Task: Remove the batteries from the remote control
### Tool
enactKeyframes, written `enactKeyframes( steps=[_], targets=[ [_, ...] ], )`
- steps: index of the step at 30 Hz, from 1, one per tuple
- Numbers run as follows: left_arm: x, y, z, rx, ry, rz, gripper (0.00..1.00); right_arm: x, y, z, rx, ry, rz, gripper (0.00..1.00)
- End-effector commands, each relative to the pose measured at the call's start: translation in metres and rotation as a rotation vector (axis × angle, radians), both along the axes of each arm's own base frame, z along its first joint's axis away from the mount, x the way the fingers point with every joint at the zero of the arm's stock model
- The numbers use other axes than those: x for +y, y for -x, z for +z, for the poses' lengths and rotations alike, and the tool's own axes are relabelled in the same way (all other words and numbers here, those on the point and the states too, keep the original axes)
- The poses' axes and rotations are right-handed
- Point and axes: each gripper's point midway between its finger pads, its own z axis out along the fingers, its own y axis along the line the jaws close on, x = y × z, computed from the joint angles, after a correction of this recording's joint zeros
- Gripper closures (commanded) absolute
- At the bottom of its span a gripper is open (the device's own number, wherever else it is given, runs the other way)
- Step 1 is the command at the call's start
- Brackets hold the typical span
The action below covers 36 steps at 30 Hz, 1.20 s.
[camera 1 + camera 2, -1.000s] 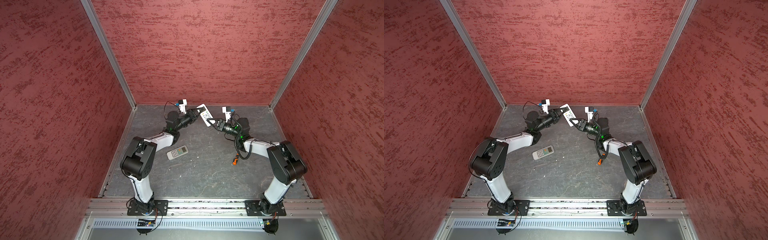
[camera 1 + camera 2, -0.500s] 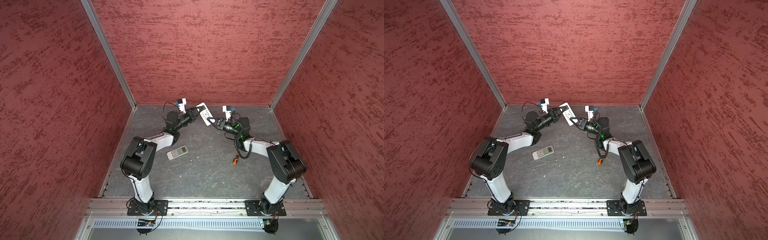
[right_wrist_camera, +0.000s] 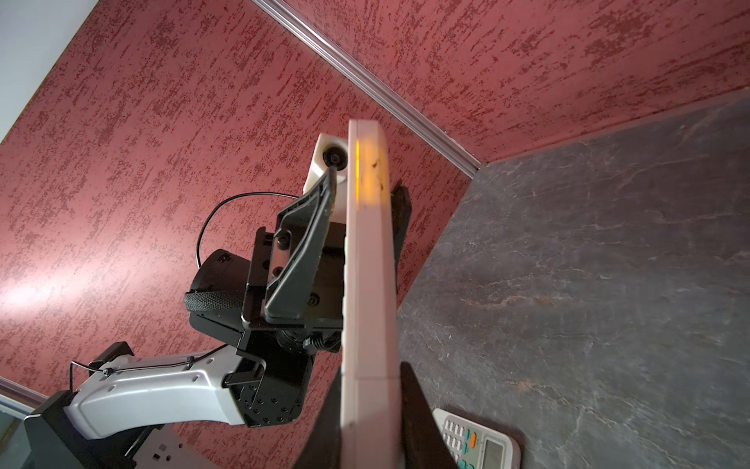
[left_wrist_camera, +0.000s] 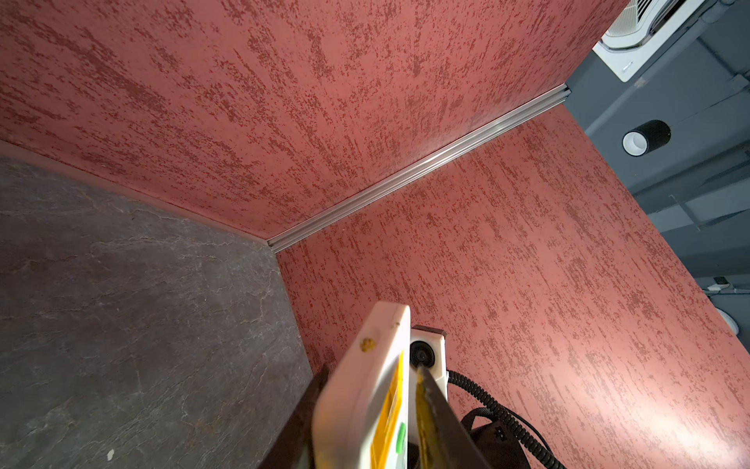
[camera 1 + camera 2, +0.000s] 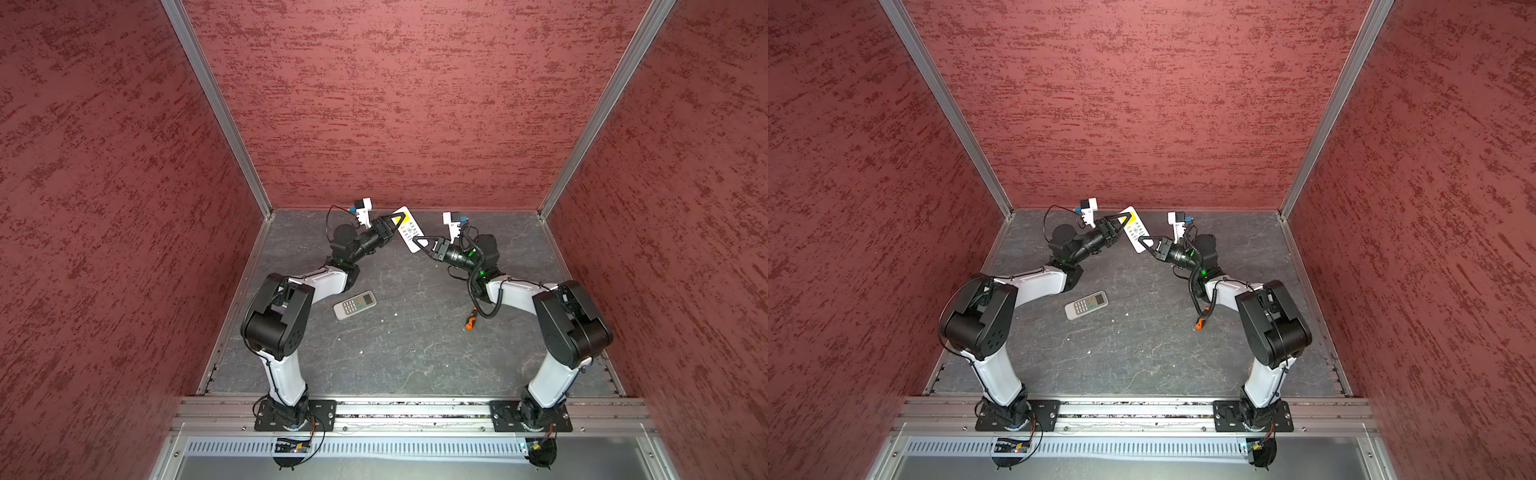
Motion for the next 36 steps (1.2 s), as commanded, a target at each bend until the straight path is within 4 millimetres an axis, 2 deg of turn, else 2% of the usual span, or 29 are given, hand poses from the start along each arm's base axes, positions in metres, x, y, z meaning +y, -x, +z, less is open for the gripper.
enactKeyframes(
  steps=[1,6,9,18,24,28,32,36],
  targets=[
    [-0.001,0.003,0.001,-0.026,0.000,-0.003,0.59,-0.001,-0.006,0.015,-0.033,-0.013,-0.021,0.88],
    [0.005,0.005,0.002,-0.016,-0.010,0.004,0.52,-0.001,-0.008,0.011,-0.029,0.021,-0.031,0.89],
    [0.011,0.007,0.000,0.001,-0.039,0.015,0.50,-0.002,-0.009,0.003,-0.026,0.081,-0.046,0.90],
    [0.020,0.014,-0.017,0.062,-0.089,0.025,0.46,-0.004,-0.006,-0.001,-0.044,0.163,-0.052,0.91],
    [0.029,0.016,-0.022,0.129,-0.126,0.017,0.40,-0.015,-0.009,-0.013,-0.052,0.326,-0.116,0.92],
    [0.039,0.023,-0.036,0.267,-0.223,0.000,0.36,-0.028,-0.005,-0.023,-0.074,0.474,-0.156,0.92],
    [0.048,0.033,-0.052,0.442,-0.338,-0.037,0.26,-0.036,0.000,-0.032,-0.104,0.608,-0.178,0.92],
    [0.053,0.044,-0.058,0.576,-0.428,-0.092,0.17,-0.034,0.008,-0.039,-0.179,0.780,-0.189,0.91]
  ],
)
